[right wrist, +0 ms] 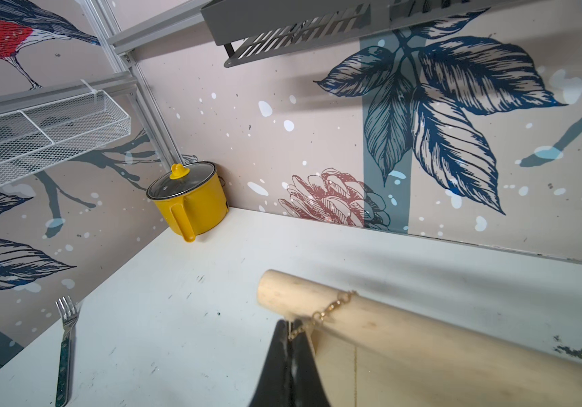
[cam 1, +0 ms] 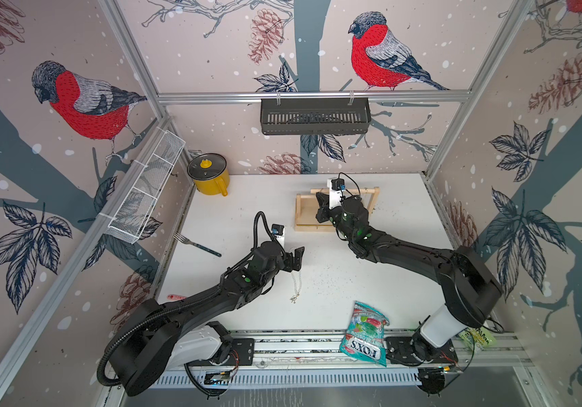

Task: Take the necklace off the jewelry display stand
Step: Take off the necklace from the stand.

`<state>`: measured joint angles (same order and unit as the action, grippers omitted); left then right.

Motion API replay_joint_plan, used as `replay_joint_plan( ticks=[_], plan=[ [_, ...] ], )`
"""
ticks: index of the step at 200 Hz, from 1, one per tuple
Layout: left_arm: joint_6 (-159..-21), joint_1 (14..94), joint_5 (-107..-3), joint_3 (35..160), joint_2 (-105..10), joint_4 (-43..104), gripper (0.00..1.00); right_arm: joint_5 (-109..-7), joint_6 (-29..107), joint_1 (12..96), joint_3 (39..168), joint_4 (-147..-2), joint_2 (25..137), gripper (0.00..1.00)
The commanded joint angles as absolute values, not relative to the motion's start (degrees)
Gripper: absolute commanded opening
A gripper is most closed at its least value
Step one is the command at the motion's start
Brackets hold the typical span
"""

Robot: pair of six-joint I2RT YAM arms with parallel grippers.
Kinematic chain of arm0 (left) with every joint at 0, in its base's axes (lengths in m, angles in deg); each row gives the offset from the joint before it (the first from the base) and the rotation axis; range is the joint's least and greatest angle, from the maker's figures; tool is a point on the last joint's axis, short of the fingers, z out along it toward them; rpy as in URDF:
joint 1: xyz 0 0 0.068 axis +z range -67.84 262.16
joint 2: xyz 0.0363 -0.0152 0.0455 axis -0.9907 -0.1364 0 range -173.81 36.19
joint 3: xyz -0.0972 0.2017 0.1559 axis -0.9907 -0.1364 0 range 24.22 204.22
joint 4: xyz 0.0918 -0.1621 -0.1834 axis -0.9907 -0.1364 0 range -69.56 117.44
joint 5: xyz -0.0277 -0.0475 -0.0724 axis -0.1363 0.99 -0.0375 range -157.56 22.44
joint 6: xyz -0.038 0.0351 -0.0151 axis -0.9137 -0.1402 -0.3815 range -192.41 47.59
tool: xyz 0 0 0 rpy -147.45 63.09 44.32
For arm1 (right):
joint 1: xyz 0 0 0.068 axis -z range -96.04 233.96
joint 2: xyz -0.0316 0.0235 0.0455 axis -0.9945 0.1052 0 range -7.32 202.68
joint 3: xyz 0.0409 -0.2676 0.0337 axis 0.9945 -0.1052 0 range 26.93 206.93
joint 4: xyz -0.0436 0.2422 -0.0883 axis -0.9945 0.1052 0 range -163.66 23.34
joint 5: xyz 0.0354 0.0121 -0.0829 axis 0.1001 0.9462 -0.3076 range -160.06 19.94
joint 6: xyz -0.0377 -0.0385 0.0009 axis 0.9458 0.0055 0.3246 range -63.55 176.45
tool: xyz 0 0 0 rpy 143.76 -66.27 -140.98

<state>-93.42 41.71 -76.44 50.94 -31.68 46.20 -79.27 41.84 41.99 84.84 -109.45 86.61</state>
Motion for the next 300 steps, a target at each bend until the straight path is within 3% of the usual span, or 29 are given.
replay_joint_plan(
  ticks=[1,194,223,300],
  plan=[
    [-92.13,43.46,-73.57,50.26,-33.05,50.41,0.97,-78.01,43.10,41.52,85.85,-110.22,87.22,0.02],
    [-87.90,46.74,-71.78,49.30,-39.71,55.85,0.96,-74.89,44.81,39.67,91.09,-110.14,89.93,0.01],
    [-87.05,47.01,-68.78,48.26,-38.65,56.64,0.81,-74.89,45.06,39.58,91.00,-109.95,89.20,0.01],
    [-86.50,47.48,-65.67,47.99,-36.94,56.40,0.79,-75.26,44.60,37.78,87.61,-110.70,85.81,0.01]
  ],
)
